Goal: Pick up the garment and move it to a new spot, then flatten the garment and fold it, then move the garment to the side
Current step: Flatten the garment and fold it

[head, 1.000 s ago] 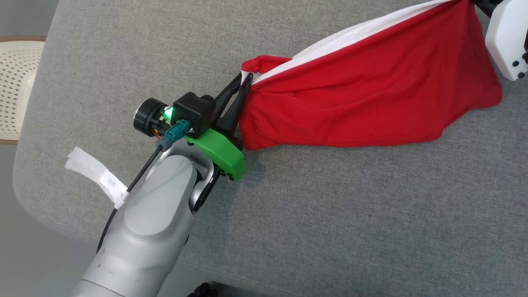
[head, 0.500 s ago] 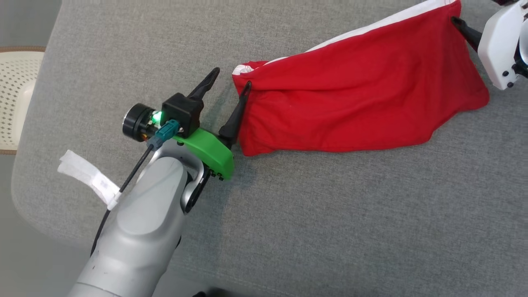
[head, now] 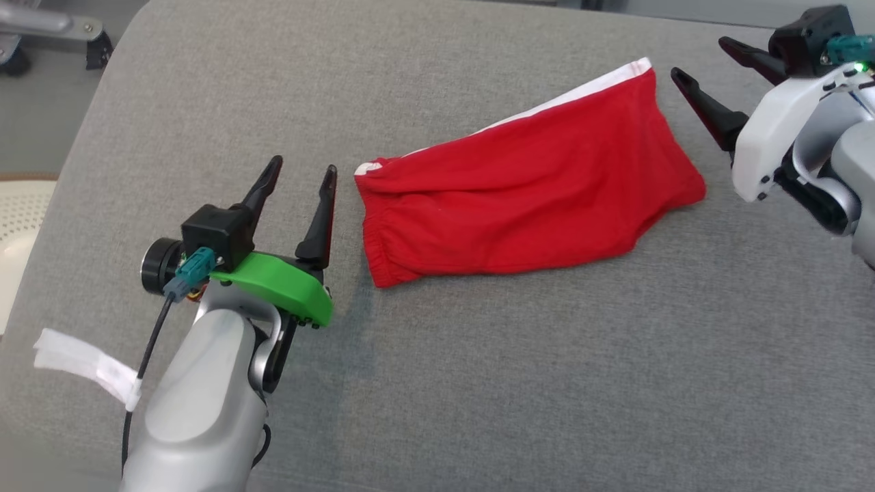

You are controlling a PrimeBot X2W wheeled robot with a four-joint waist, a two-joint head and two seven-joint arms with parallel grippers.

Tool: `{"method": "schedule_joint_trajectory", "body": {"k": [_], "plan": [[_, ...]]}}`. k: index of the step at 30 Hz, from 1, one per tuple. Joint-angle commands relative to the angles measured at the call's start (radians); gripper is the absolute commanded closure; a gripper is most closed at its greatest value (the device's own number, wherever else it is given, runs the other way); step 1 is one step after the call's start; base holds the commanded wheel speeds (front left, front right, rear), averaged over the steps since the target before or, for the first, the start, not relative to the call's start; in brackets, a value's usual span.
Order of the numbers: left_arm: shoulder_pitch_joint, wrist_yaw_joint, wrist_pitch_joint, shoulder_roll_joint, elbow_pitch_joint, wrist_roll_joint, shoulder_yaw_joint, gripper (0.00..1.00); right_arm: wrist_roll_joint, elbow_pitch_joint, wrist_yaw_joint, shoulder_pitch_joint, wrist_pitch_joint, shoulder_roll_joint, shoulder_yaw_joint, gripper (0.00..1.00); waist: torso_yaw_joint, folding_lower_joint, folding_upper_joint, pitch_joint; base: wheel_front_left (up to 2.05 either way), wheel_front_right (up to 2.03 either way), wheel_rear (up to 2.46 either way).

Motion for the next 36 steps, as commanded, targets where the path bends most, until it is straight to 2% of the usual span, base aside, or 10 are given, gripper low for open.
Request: {"method": "schedule_joint_trajectory", "body": {"k": [1,6,10,13,15,20,23,29,36], "plan": [[0.034,0.007,-0.002,-0.003,-0.026,-0.006,0.027,0.00,0.019,0.014,-0.001,0.040,-0.053,0.010,-0.017,0.00,-0.082,0.0000,0.0000,-0.089,0.00,0.00,0.00],[0.126,0.032,-0.001,-0.016,-0.116,0.042,0.080,0.00,0.049,0.067,-0.001,0.157,-0.138,0.051,-0.132,0.00,-0.121,0.0000,0.0000,-0.145,0.00,0.00,0.00],[0.197,0.041,-0.001,-0.033,-0.160,0.062,0.114,0.00,-0.027,0.017,-0.001,0.296,-0.140,0.084,-0.389,0.00,-0.151,0.0000,0.0000,-0.177,0.00,0.00,0.00],[0.255,0.035,-0.001,-0.046,-0.198,0.066,0.144,0.00,-0.165,-0.085,-0.001,0.454,-0.140,0.118,-0.623,0.00,-0.172,0.0000,0.0000,-0.196,0.00,0.00,0.00],[0.290,0.033,-0.001,-0.052,-0.228,0.073,0.168,0.00,-0.264,-0.166,-0.001,0.576,-0.140,0.167,-0.758,0.00,-0.187,0.0000,0.0000,-0.205,0.00,0.00,0.00],[0.384,0.022,-0.001,-0.063,-0.297,0.103,0.202,0.00,-0.465,-0.364,-0.001,0.851,-0.141,0.306,-0.988,0.00,-0.220,0.0000,0.0000,-0.223,0.00,0.00,0.00],[0.437,0.022,-0.001,-0.066,-0.319,0.119,0.216,0.00,-0.528,-0.435,-0.001,0.957,-0.141,0.383,-1.064,0.00,-0.235,0.0000,0.0000,-0.229,0.00,0.00,0.00],[0.517,0.032,-0.001,-0.069,-0.348,0.146,0.228,0.00,-0.599,-0.483,-0.001,1.065,-0.141,0.481,-1.122,0.00,-0.251,0.0000,0.0000,-0.238,0.00,0.00,0.00],[0.547,0.053,-0.001,-0.070,-0.355,0.111,0.206,0.00,-0.618,-0.482,-0.001,1.113,-0.141,0.497,-1.140,0.00,-0.248,0.0000,0.0000,-0.241,0.00,0.00,0.00]]}}
